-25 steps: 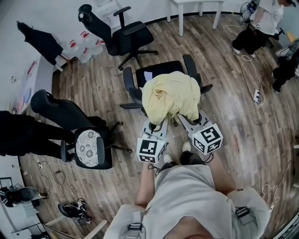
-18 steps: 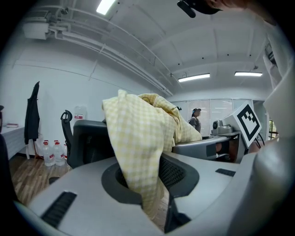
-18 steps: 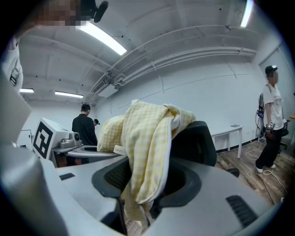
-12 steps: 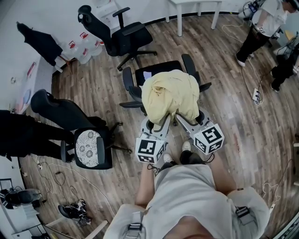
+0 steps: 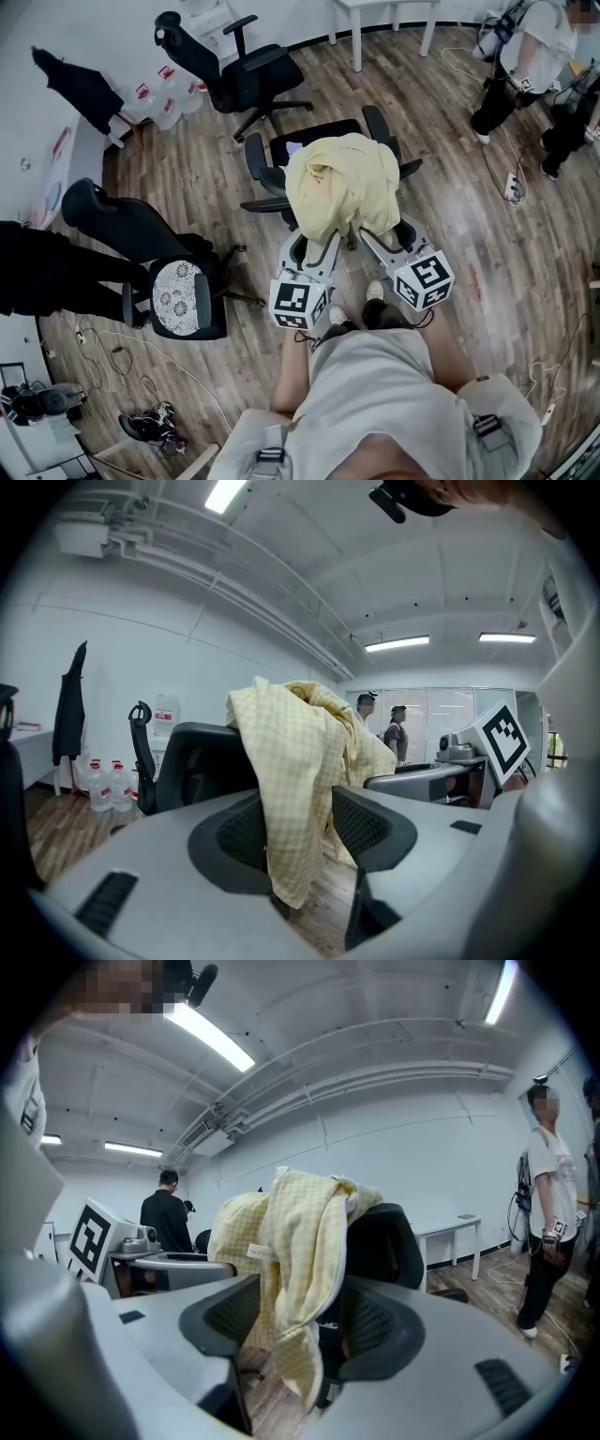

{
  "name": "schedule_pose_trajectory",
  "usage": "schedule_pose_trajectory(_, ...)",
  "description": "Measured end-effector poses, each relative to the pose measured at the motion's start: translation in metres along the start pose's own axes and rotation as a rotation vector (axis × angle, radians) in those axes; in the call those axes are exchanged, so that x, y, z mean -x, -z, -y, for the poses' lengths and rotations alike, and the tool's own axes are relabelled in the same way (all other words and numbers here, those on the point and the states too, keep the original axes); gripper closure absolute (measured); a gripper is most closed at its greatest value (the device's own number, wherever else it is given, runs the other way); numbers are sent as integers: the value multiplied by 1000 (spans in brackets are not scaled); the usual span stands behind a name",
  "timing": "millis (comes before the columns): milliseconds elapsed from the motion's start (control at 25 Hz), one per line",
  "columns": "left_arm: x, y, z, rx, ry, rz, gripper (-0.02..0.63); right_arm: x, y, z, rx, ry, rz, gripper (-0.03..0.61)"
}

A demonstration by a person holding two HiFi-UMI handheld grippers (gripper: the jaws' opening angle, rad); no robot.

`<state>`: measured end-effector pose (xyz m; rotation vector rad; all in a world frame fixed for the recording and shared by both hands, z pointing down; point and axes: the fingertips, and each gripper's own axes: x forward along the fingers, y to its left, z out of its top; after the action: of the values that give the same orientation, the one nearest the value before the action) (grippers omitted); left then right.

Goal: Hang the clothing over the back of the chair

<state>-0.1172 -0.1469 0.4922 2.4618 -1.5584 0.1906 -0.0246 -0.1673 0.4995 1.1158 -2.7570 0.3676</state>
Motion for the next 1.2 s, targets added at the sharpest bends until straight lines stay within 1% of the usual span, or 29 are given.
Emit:
schedule_pose_trajectory(160, 10, 3, 1, 4, 3, 2, 411, 8, 3, -2, -2, 30, 5, 314)
schedule_pose_trajectory(360, 24, 2, 2, 16, -2, 48, 411, 21, 7, -4, 2, 78, 8, 316)
schedule_pose_trajectory(560, 37, 2, 5, 6, 0, 60, 411, 36, 11, -7, 3, 122, 14, 327)
schedule_pose_trajectory(680, 44, 0, 10, -7, 13, 68, 413, 46, 8, -13, 13, 150, 28, 341)
schedule_pose_trajectory(760, 48, -1, 16, -13, 31, 73, 414, 53, 5, -17, 25, 166, 40, 369)
schedule_pose_trajectory(920, 54, -3, 23, -33, 44, 86, 470, 59, 0, -28, 62, 167, 57, 417)
schedule_pose_trajectory(1080, 60, -14, 26, -59, 44, 105, 536, 62, -13, -42, 109, 141, 81, 451)
schedule_pose_trajectory(1200, 67, -25, 30, -73, 50, 123, 566, 64, -25, -51, 138, 123, 103, 474)
